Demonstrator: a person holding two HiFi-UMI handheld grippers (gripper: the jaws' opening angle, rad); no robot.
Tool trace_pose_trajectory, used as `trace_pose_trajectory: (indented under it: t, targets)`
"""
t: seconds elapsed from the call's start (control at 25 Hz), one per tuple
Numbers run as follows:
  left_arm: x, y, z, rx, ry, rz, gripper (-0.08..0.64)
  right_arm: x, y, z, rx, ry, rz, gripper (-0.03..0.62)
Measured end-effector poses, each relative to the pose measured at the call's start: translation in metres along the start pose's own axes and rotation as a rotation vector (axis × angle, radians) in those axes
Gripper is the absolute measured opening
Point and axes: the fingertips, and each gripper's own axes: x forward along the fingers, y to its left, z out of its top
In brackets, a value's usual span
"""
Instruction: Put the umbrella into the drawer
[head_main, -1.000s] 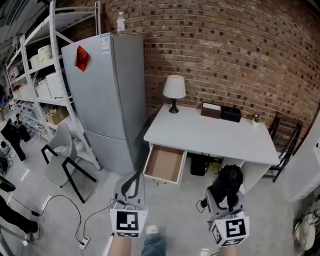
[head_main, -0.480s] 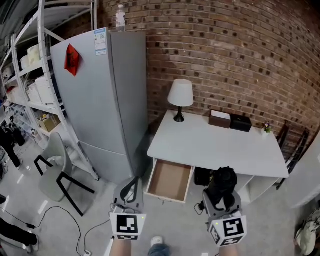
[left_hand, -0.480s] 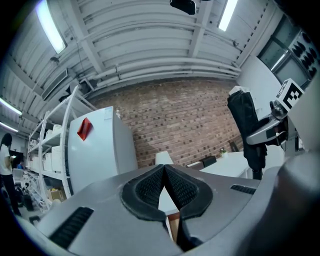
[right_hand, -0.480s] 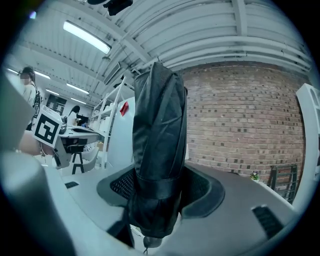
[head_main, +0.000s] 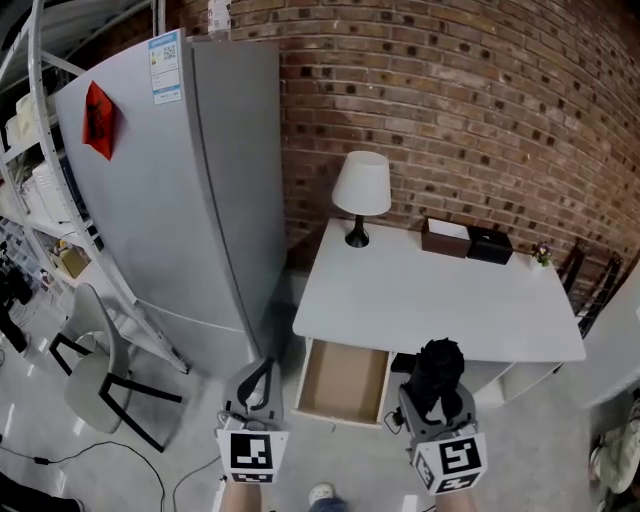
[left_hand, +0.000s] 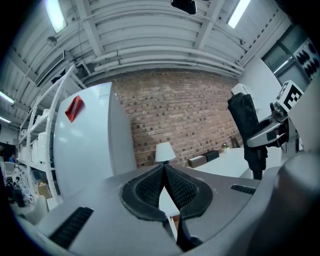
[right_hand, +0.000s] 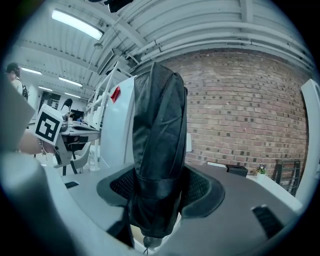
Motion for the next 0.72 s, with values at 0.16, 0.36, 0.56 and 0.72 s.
trace_pose_trajectory:
  t: [0.16,0.36,0.56,0.72]
  targets:
    - [0.020,0.009,-0.018,-0.017,0.022,-0.015,0.002,0.024,0.005,-0.012,0.005,0.037,0.002,0.244]
    - [0.035,0.015,-0.037,-0.033,0.052,-0.029,0.002,0.050,0.013,-0.027,0.002,0.073,0.025,0.244]
    - [0.046,0.015,-0.057,-0.040,0.087,-0.039,0.001,0.075,0.023,-0.048,-0.014,0.101,0.063,0.244]
    - [0.052,0.012,-0.072,-0.047,0.117,-0.047,0.002,0.094,0.030,-0.070,-0.026,0.125,0.108,0.244]
